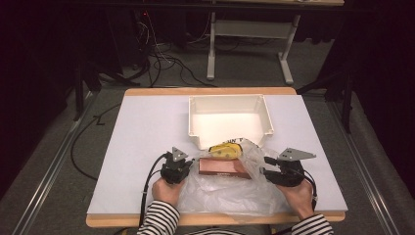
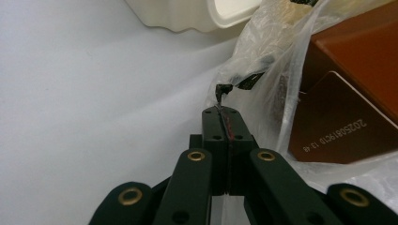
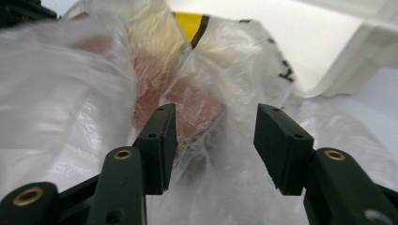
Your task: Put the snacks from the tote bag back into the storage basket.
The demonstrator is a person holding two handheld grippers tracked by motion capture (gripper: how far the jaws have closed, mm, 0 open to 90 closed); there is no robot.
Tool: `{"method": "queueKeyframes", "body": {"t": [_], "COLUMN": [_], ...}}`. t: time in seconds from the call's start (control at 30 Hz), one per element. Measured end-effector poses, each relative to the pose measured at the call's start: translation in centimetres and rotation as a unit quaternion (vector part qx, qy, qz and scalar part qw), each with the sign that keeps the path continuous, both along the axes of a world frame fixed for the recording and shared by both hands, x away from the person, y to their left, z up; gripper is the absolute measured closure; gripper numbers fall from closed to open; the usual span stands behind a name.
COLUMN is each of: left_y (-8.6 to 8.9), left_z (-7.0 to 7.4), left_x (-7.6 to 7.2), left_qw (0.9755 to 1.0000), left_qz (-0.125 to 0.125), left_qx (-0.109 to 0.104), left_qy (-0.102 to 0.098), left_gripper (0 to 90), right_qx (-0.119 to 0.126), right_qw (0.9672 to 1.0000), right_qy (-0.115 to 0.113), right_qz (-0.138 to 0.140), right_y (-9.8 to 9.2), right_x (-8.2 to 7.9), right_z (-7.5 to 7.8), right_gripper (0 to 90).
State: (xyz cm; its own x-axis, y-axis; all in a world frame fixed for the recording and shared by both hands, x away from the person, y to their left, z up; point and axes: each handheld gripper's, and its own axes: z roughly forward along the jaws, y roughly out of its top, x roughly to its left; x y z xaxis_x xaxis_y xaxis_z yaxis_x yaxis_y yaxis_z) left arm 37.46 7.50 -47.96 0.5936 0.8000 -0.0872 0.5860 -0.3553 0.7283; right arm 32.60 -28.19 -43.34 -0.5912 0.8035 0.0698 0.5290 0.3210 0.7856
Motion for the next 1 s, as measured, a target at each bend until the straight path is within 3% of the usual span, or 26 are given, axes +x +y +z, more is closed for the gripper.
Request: {"method": "queueKeyframes", "body": {"t": [0.2, 0.4, 0.63, 0.83, 1.0], "left_y": [0.0, 0.0, 0.0, 0.0, 0.0], "left_z": [0.0, 0.0, 0.0, 0.0, 0.0], "left_x": [0.0, 0.0, 0.1, 0.1, 0.1], "left_qw": [1.0000, 1.0000, 1.0000, 1.0000, 1.0000], "left_qz": [-0.001, -0.001, -0.002, -0.001, -0.002], "left_qx": [-0.001, -0.002, -0.002, -0.002, -0.001], "left_qy": [0.000, -0.001, 0.000, -0.001, -0.002], "left_gripper": [89.8, 89.8, 89.8, 89.8, 89.8], "right_qx": [0.011, 0.021, 0.003, -0.031, -0.035], "right_qw": [0.9999, 0.9989, 0.9990, 0.9989, 0.9992], "right_qy": [0.007, 0.025, 0.020, -0.003, -0.011], "right_qz": [0.007, 0.034, 0.039, 0.035, 0.018], "right_y": [0.5, 0.6, 0.6, 1.0, 0.4], "right_x": [0.4, 0.4, 0.4, 0.2, 0.3], "right_z": [-0.5, -0.3, 0.0, 0.2, 0.6], "right_gripper": [47.7, 69.7, 88.6, 90.0, 90.0]}}
